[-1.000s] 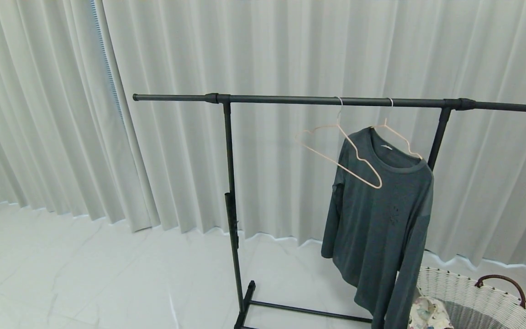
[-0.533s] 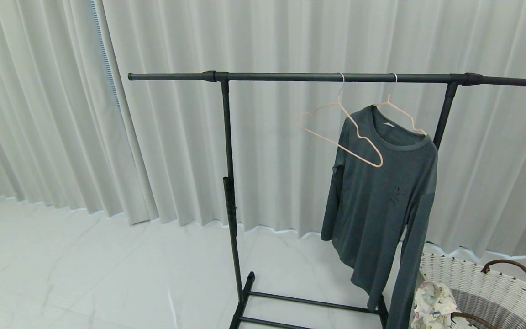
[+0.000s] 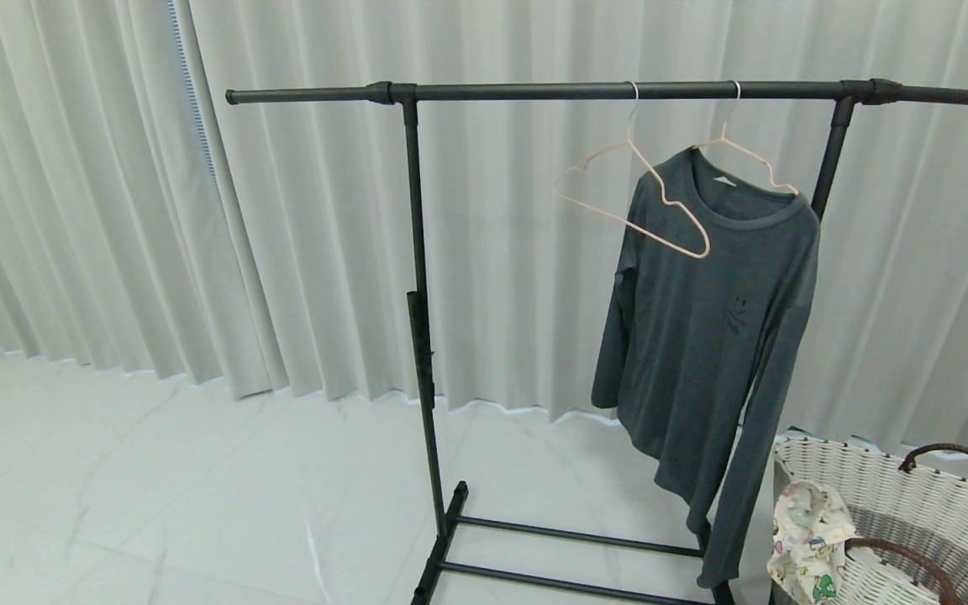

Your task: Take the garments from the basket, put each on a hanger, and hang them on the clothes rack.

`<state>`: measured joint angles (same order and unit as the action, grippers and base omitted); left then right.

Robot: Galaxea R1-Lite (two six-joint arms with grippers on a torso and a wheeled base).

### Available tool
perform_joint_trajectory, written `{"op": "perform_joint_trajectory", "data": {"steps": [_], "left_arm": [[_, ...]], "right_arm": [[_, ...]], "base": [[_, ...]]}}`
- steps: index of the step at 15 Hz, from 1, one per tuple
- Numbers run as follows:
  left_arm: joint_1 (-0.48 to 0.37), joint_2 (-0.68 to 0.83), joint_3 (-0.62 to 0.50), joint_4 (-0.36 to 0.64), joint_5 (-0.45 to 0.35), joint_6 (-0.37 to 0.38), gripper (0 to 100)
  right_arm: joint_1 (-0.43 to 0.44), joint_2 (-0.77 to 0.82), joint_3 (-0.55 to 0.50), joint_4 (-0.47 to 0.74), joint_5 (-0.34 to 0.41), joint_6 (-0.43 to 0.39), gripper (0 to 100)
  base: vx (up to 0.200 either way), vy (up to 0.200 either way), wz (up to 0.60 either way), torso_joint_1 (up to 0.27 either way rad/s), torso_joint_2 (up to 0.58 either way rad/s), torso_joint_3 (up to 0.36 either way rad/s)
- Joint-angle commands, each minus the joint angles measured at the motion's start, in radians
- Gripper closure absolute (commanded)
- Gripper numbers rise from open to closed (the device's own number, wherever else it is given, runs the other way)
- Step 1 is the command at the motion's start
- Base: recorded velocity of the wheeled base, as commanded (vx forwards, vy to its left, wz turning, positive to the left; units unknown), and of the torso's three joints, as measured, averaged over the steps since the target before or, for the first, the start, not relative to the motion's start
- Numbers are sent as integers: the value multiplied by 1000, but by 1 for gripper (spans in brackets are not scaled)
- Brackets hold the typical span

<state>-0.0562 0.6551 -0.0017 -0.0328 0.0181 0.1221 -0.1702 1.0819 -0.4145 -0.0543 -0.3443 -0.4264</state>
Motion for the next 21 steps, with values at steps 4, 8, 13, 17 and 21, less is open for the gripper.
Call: {"op": "perform_joint_trajectory", "data": {"steps": [4,8,13,17,21], "left_arm": [[-1,-6,0,-1,-27,-1,0],[-1,-6,0,-1,-43,-1,0],[-1,-8,0,-1,-43,1,0],[-4,-9,0,-1,-43,1,0],[-4,-38,0,-1,-43,1,0]], "right_arm": [[1,-17,46,-13,1,-31,0],[1,-16,66,-36,1,-31,0],[1,-11,149,-42,1,-31,0],[54,53,163,-44,5,-29,0],[78,247,233,-216,19,-25,0]], "base": [[0,0,0,-127,282,123],[200,0,0,-13,49,54],[200,0,0,2,9,8],[200,0,0,1,1,5],[100,0,0,2,1,4]]}}
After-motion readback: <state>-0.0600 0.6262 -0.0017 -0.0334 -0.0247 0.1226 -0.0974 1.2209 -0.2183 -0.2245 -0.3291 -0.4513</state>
